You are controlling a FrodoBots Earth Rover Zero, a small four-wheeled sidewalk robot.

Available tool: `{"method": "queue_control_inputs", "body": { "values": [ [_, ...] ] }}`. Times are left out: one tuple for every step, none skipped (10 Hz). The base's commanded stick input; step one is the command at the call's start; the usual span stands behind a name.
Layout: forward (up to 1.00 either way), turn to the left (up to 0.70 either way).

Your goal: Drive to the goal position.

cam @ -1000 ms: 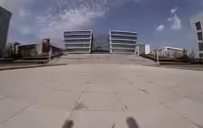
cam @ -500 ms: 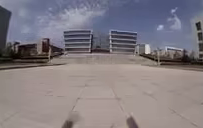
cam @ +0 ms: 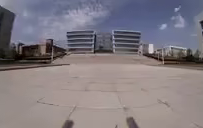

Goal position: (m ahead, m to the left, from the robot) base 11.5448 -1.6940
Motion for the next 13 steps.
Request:
{"method": "queue_control_inputs", "body": {
  "values": [
    [0.7,0.0],
    [0.7,0.0],
    [0.7,0.0],
    [0.7,0.0],
    [0.7,0.0],
    [0.7,0.0],
    [0.7,0.0],
    [0.7,0.0],
    [0.7,0.0],
    [0.7,0.0],
    [0.7,0.0],
    [0.7,0.0],
    [0.7,0.0]
  ]
}}
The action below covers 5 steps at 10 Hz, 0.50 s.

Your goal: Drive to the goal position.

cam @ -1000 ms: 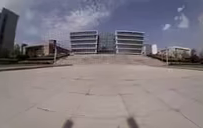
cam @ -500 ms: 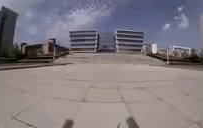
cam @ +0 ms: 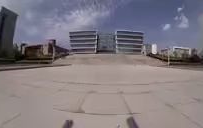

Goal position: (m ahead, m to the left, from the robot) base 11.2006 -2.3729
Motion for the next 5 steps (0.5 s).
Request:
{"method": "queue_control_inputs", "body": {
  "values": [
    [0.7,0.0],
    [0.7,0.0],
    [0.7,0.0],
    [0.7,0.0],
    [0.7,0.0]
  ]
}}
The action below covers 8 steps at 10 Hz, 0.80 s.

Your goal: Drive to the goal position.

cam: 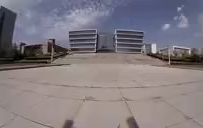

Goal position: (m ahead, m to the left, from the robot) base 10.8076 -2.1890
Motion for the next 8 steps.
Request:
{"method": "queue_control_inputs", "body": {
  "values": [
    [0.7,0.0],
    [0.7,0.0],
    [0.7,0.0],
    [0.7,0.0],
    [0.7,0.0],
    [0.7,0.0],
    [0.7,0.0],
    [0.7,0.0]
  ]
}}
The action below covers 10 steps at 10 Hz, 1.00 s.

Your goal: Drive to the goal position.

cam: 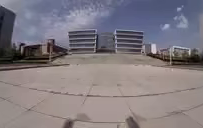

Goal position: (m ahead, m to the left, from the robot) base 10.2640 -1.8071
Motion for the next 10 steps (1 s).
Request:
{"method": "queue_control_inputs", "body": {
  "values": [
    [0.7,0.0],
    [0.7,0.0],
    [0.7,0.0],
    [0.7,0.0],
    [0.7,0.0],
    [0.7,0.0],
    [0.7,0.0],
    [0.7,0.0],
    [0.7,0.0],
    [0.7,0.0]
  ]
}}
